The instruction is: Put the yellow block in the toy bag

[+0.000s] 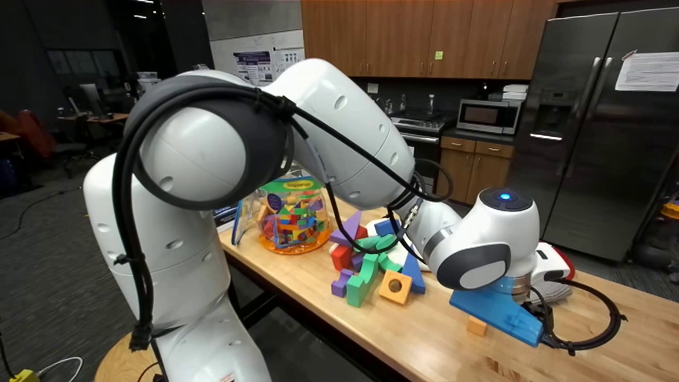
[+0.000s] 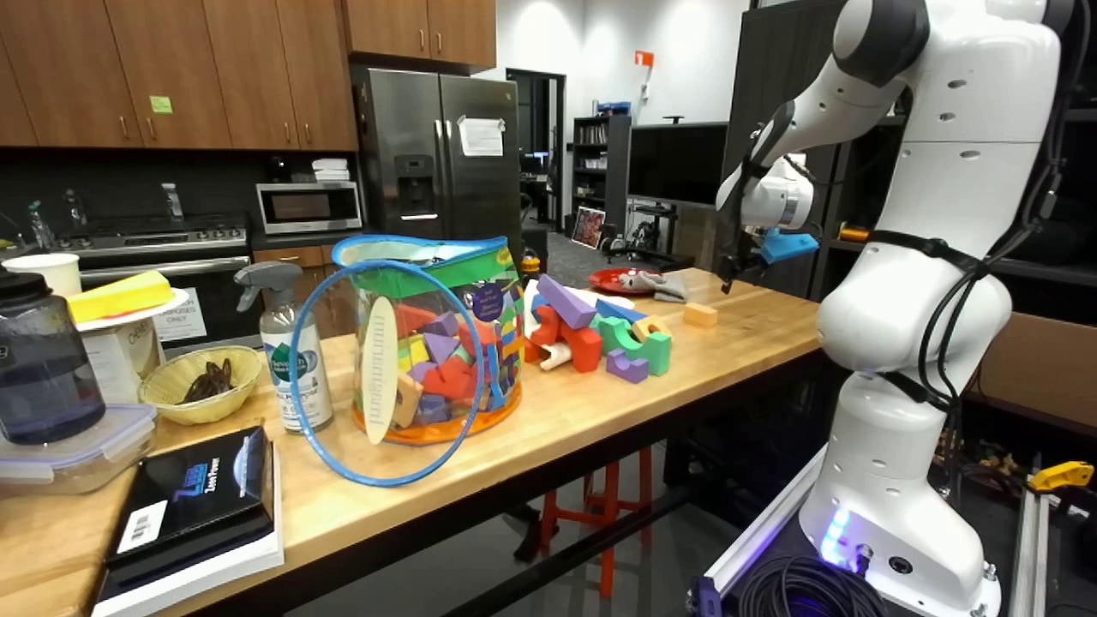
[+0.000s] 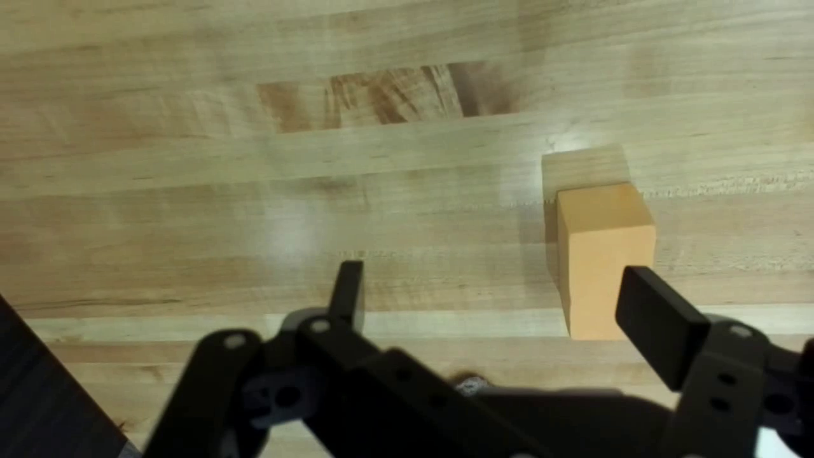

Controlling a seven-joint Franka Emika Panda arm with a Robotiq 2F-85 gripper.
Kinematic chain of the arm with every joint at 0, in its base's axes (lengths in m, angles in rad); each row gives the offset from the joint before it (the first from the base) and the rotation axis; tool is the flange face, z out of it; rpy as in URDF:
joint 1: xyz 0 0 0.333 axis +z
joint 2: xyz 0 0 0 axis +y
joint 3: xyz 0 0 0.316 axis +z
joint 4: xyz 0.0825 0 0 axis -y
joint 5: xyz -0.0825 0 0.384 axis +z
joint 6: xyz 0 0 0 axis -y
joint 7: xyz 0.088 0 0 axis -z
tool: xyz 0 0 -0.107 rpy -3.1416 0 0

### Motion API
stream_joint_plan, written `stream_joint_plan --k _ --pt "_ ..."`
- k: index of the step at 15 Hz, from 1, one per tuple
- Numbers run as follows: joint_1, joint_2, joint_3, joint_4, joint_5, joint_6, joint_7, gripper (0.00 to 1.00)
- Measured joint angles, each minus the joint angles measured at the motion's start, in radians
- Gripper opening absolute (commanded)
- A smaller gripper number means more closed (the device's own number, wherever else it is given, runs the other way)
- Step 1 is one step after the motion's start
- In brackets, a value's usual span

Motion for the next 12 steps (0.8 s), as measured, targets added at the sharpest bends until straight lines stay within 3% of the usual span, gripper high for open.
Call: stream_joint_plan --k 6,12 --pt "0.004 0.0 0.02 0.003 0.019 -0.002 -0.002 1.0" --pt "0.055 0.0 0.053 0.034 0.183 -0.036 -0.157 1.0"
